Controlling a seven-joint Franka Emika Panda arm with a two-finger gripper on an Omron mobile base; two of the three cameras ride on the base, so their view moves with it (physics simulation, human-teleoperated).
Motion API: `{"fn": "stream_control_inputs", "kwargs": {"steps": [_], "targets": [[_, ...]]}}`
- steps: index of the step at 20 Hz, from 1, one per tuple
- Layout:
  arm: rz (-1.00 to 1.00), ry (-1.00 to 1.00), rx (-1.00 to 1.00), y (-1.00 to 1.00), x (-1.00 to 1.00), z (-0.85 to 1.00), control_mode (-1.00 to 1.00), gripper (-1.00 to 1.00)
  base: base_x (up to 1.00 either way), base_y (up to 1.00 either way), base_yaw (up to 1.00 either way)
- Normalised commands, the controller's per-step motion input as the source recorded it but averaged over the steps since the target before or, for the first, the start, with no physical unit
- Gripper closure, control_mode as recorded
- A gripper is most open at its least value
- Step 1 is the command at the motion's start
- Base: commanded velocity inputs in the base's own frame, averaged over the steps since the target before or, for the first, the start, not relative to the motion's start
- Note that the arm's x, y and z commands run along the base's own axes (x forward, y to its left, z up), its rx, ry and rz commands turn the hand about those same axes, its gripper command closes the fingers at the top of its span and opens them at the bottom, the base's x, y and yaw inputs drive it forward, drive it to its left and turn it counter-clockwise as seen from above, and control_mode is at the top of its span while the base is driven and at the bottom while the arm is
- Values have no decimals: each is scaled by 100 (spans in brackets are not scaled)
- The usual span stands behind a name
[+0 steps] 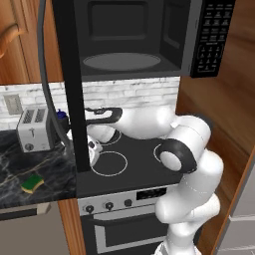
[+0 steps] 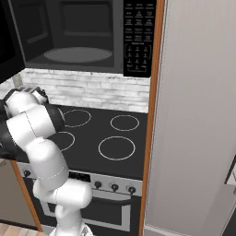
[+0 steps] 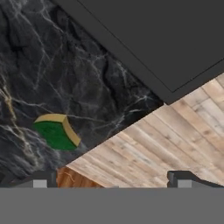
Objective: Place the sponge inside the microwave to prepare for sanitizing.
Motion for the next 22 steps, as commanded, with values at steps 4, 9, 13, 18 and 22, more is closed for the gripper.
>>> {"fn": "stream_control_inputs", "kwargs": {"steps": [4, 9, 13, 18, 22], "targets": [[0, 6, 0, 47, 9, -18, -100, -100, 0, 0, 0], [0, -5, -12, 38, 0, -2, -100, -100, 0, 0, 0], [0, -10, -19, 33, 0, 0, -100, -100, 0, 0, 0], [0, -8, -9, 28, 1, -1, -100, -100, 0, 0, 0], [0, 5, -2, 4, 17, -2, -100, -100, 0, 0, 0]]}}
